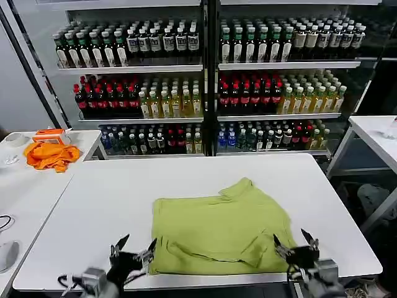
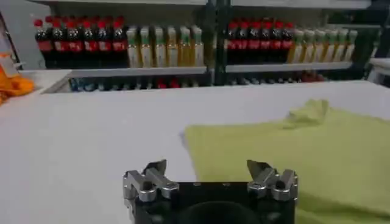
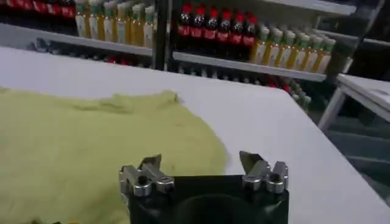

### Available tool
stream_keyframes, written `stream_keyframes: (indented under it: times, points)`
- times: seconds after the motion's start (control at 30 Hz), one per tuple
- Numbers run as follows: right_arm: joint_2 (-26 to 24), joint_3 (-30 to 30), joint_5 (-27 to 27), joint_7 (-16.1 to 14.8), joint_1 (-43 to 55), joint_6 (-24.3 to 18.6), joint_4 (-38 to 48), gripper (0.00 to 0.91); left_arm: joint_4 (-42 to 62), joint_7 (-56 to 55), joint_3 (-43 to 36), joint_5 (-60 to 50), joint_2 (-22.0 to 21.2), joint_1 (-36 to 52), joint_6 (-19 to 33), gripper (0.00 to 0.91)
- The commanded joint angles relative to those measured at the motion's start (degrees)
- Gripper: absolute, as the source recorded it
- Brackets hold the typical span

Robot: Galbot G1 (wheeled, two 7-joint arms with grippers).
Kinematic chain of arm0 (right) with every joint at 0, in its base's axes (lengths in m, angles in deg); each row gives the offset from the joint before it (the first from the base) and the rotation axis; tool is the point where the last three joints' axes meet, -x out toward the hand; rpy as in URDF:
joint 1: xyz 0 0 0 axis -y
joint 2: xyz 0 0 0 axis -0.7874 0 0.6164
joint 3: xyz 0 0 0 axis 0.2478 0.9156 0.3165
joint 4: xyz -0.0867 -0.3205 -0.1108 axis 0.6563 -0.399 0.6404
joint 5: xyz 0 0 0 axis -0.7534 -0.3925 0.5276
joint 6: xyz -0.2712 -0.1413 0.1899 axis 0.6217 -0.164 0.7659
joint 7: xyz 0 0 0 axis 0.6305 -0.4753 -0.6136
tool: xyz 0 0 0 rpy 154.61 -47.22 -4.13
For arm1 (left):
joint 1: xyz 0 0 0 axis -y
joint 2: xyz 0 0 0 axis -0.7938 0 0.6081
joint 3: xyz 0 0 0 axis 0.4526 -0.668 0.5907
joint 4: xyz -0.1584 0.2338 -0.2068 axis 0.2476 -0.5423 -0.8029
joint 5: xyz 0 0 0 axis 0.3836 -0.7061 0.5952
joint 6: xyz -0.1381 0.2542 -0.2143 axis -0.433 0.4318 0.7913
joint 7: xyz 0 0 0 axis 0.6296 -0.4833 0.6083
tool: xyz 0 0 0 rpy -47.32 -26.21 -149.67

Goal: Fold and organize the clothes.

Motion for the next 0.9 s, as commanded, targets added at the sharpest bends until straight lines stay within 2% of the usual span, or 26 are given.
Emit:
stream_keyframes:
  times: [0.03,0.23,0.47,0.67,0.9]
  points:
    - [-1.6,15.6,11.4,4.1,32.2,2.1,18.2,0.907,16.8,-2.1,-6.9,7.9,0.6,25.8,-3.2,0.907]
    - [1.3,22.3,12.9,4.7,42.0,2.1,29.3,0.907,24.8,-3.1,-12.8,8.1,0.1,35.3,-5.9,0.907]
    - [4.9,25.9,13.1,3.8,47.7,2.1,39.4,0.907,31.1,-3.1,-16.5,6.7,-1.9,40.1,-6.4,0.907]
    - [8.1,26.3,15.5,3.7,50.9,2.2,45.8,0.907,34.9,-3.1,-17.5,5.9,-2.3,41.0,-6.4,0.907]
    - [9.7,26.2,14.8,3.5,51.9,2.1,50.5,0.907,35.3,-3.0,-18.0,5.8,-2.1,40.3,-6.5,0.907]
